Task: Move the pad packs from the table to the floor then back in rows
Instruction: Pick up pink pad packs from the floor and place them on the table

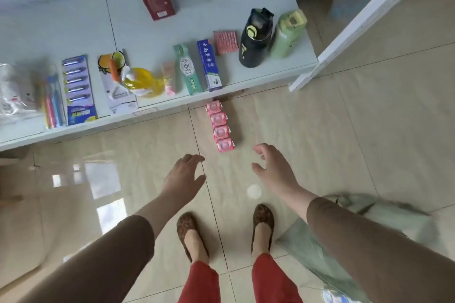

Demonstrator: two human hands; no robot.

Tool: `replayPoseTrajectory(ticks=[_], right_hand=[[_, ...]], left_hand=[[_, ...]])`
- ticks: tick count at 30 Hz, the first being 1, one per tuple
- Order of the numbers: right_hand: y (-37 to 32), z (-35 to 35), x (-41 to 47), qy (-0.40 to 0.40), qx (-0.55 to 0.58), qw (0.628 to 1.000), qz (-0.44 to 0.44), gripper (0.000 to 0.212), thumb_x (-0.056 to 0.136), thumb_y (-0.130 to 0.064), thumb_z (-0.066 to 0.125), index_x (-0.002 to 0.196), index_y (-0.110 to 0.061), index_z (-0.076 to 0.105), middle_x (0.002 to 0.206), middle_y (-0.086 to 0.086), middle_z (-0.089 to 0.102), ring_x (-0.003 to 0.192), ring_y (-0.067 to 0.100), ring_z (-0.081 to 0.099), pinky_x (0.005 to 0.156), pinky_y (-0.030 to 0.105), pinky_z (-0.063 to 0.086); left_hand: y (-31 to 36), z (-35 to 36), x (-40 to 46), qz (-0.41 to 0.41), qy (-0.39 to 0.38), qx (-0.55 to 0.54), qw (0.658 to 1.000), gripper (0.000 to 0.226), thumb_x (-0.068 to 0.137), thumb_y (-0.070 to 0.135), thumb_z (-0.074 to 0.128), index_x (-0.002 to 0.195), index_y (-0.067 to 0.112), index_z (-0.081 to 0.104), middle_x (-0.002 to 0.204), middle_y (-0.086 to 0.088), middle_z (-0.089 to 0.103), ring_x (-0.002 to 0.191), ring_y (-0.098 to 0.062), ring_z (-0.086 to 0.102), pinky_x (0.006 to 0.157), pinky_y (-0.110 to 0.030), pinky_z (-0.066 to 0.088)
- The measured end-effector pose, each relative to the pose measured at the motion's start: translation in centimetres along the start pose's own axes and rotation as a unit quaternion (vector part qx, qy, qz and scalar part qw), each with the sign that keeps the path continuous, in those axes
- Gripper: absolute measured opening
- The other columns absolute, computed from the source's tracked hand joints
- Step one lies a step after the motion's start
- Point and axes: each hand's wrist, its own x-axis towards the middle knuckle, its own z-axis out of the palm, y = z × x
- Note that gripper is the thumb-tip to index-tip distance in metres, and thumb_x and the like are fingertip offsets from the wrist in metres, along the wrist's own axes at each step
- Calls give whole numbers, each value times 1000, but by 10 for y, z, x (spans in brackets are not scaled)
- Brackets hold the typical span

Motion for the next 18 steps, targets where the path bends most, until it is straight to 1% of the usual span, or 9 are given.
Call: replayPoseTrajectory(ticks=[2,4,7,11,13,14,16,18], right_hand=[[38,31,29,-19,-2,1000,1,45,93,-19,61,136,-20,48,129,-2,55,117,15,55,95,27,44],[70,61,58,-33,-11,999,-5,49,92,-18,62,138,-19,45,130,1,53,116,18,56,94,31,46],[111,106,104,-51,-17,999,-8,56,91,-17,63,141,-19,40,134,5,50,115,22,57,95,38,48],[149,158,164,-64,-13,998,-19,69,87,-14,65,147,-24,33,138,4,45,112,22,58,88,35,49],[160,180,194,-61,-14,997,-41,74,84,-10,65,148,-25,33,139,2,42,112,22,58,81,31,47],[164,190,207,-59,-17,997,-50,75,82,-9,66,148,-25,33,141,2,41,114,22,57,80,29,45],[172,209,232,-62,-21,996,-64,77,80,-8,68,148,-23,33,145,3,40,120,25,53,83,31,44],[178,225,251,-66,-25,995,-71,76,79,-10,70,145,-22,35,143,3,42,122,28,50,85,34,46]], left_hand=[[-12,40,40,-25,0,-9,1000,49,89,28,63,136,25,49,128,2,51,120,-21,50,93,-37,46],[-26,74,78,-47,3,-14,999,53,89,26,64,139,23,47,132,-2,49,121,-24,50,95,-37,45],[-48,118,131,-65,10,-4,998,57,90,23,62,143,25,42,135,-6,45,122,-28,49,95,-43,47],[-72,164,194,-39,11,30,999,60,93,21,58,148,28,35,142,-7,38,126,-30,45,98,-46,46],[-81,179,224,-30,13,51,998,60,94,20,56,149,30,33,145,-7,34,128,-30,43,98,-49,47],[-84,186,238,-26,17,59,998,60,95,19,56,149,30,32,147,-6,32,130,-30,41,98,-49,46],[-89,196,263,-17,31,68,997,61,95,17,56,149,30,32,150,-5,29,133,-30,38,99,-48,46],[-90,204,283,-5,51,71,996,62,94,13,58,149,28,32,149,-4,31,131,-30,39,98,-47,48]])
